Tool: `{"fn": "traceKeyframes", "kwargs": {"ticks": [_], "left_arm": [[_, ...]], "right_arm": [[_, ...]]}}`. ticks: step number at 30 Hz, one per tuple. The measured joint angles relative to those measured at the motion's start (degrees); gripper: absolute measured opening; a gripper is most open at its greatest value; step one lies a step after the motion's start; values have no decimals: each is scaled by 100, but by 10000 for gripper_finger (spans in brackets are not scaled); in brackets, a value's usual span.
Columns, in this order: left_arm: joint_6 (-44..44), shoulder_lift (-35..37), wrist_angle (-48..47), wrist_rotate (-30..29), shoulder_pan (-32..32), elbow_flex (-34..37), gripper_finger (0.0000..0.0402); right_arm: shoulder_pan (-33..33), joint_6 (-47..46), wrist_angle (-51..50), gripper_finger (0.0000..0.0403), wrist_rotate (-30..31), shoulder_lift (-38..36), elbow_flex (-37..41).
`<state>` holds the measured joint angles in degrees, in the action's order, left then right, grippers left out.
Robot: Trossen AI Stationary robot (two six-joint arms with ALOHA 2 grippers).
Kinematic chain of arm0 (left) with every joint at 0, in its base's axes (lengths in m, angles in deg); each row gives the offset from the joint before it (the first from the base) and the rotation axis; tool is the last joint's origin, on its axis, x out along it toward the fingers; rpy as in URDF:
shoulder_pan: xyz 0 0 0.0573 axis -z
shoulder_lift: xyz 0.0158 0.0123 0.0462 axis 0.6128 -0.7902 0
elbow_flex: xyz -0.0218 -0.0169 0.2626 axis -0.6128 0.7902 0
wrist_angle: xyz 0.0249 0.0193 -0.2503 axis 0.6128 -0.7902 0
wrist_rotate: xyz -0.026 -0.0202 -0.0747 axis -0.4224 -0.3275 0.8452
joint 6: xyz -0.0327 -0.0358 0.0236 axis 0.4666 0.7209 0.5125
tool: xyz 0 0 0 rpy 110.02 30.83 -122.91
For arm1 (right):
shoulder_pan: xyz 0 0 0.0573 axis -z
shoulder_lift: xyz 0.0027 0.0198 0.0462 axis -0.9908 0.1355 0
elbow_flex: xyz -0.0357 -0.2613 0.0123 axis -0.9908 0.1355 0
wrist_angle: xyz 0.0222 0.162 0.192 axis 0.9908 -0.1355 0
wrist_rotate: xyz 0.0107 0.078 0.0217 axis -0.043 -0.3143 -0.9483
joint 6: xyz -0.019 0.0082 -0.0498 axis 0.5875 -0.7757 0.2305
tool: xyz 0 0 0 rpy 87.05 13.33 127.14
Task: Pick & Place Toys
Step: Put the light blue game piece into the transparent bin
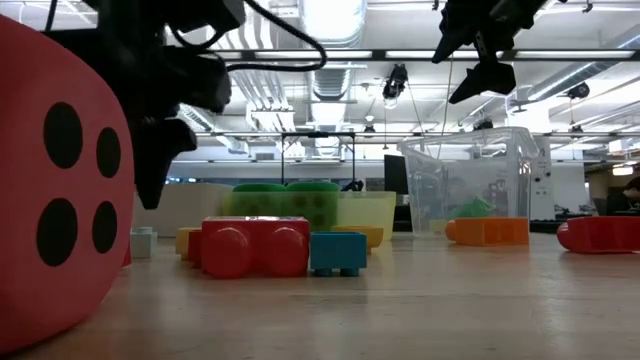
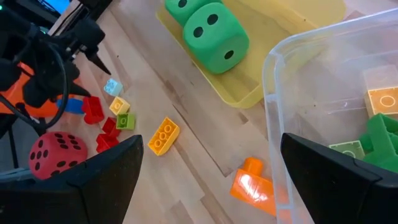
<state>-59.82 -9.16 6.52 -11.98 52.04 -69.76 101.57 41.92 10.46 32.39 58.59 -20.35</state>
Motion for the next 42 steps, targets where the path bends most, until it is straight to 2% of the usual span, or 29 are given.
{"fn": "traceKeyframes", "kwargs": {"ticks": [8,17,30,34,40,42], "left_arm": [[552,-4,334,-211,38,360,301],[567,-33,689,-438,52,439,301],[567,-575,701,-442,66,412,297],[566,-564,687,-430,65,413,258],[566,-556,692,-280,65,413,134],[566,-553,697,-124,65,412,120]], "right_arm": [[2,-22,2,375,-1,0,0],[2,-24,0,375,1,-2,0],[1,-85,-26,375,1,-2,0],[0,-85,-28,375,1,-2,0],[0,-85,-31,375,1,-1,0],[0,-85,-31,375,1,-1,0]]}}
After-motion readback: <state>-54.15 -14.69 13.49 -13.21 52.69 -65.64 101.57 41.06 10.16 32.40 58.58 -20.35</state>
